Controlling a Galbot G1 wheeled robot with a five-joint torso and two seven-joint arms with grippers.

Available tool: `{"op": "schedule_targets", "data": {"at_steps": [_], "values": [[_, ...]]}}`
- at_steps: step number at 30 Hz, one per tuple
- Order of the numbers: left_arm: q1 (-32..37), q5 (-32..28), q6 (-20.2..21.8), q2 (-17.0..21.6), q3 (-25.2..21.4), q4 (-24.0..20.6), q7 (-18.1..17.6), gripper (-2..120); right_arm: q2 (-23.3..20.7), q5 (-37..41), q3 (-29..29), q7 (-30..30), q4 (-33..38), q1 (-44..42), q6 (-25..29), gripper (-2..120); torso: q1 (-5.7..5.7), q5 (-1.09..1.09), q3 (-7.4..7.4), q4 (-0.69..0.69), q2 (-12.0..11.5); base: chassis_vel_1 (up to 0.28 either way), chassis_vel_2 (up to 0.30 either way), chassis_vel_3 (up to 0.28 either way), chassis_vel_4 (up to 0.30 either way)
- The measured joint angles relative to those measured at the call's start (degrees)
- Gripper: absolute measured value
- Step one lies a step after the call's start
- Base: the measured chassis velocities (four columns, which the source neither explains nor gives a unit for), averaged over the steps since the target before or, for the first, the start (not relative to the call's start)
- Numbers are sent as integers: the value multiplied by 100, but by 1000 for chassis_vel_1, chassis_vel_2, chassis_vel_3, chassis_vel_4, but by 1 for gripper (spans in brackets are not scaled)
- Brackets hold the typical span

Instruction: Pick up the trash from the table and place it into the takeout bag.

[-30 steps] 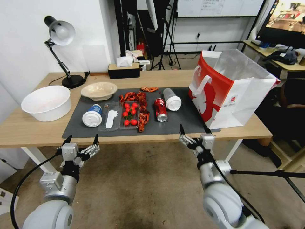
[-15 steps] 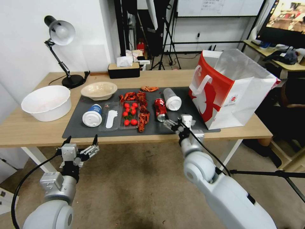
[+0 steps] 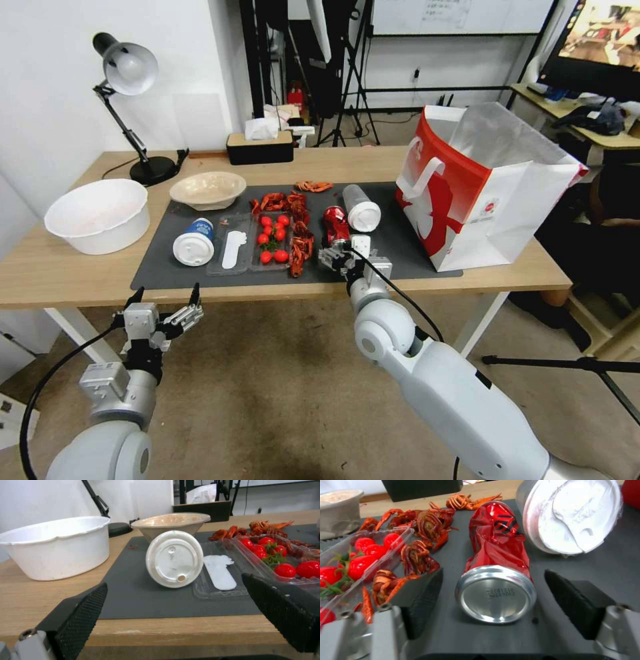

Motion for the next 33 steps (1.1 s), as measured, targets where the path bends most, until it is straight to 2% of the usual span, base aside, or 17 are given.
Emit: {"op": "schedule_targets", "data": {"at_steps": [5,6,8,18,24,28,29,33], "values": [[2,0,-25,4,-1,18,1,100,35,44,-30,82,-36,35,-38,67,0,0,0,0,0,0,0,0,0],[2,0,-34,10,-1,24,2,100,40,63,-46,119,-36,35,-70,60,0,0,0,0,0,0,0,0,0],[-2,0,-37,22,-1,25,2,100,52,87,-49,160,-33,32,-98,53,0,0,0,0,1,0,0,0,0],[-13,-3,-38,46,2,48,2,100,48,126,-2,173,67,-14,-108,52,1,0,0,0,1,0,0,0,0],[-17,-6,-38,52,-1,57,1,100,-36,129,145,-127,386,-89,92,52,0,1,0,0,1,0,0,0,0],[-19,-7,-38,44,8,61,1,100,-170,129,445,-595,913,-104,400,52,0,1,0,0,1,0,0,0,0],[-21,-6,-38,39,16,61,1,100,-242,175,724,-813,1201,-26,516,52,0,1,0,0,1,0,0,0,0],[-20,-4,-34,38,21,54,1,100,-356,341,1164,-900,1598,149,516,52,0,2,0,1,0,0,0,0,0]]}}
